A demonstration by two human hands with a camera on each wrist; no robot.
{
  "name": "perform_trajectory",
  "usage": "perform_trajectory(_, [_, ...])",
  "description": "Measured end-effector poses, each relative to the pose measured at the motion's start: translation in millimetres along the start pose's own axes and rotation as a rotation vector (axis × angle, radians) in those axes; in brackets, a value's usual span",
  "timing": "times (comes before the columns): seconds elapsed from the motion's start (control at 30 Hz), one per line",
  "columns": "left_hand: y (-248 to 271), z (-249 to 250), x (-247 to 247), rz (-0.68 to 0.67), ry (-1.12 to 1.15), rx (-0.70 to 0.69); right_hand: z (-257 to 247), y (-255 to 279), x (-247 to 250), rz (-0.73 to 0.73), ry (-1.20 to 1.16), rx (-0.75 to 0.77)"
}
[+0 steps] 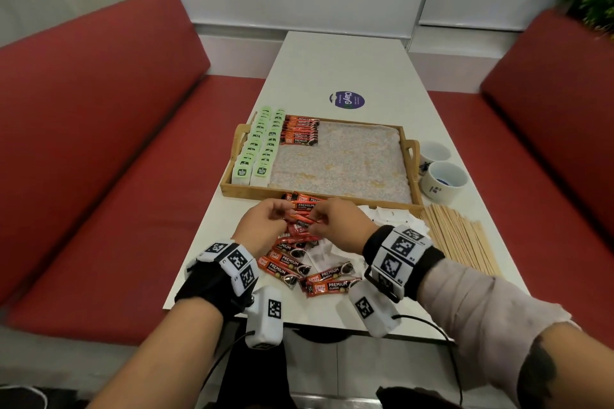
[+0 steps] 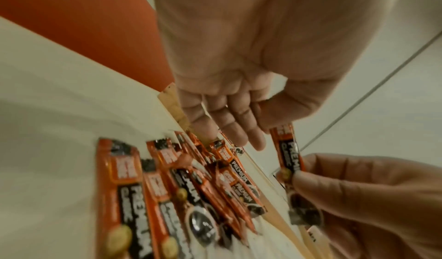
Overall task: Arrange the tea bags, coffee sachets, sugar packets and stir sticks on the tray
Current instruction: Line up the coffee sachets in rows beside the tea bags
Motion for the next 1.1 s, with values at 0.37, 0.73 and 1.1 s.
perform_trajectory(0.37, [9, 5, -25, -0.028, 0.514, 0.077, -9, 6, -15, 0.030, -0.197, 0.009])
perform_trajectory(0.73, [7, -8, -13, 0.182, 0.394, 0.091, 22, 42, -49, -0.297, 0.416, -0.192])
perform_trajectory(1.1, [14, -17, -17, 0.174, 0.401, 0.138, 24, 39, -55, -0.255, 0.454, -0.181])
Point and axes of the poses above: each hand's wrist, its own y-axis away from the middle knuckle, its own x-axis out of the back of the hand, z = x × y, the point moved 7 cm from there along -y, towards the middle knuckle, and after that the axes turned 14 degrees about -y, right-handed, at the moved point
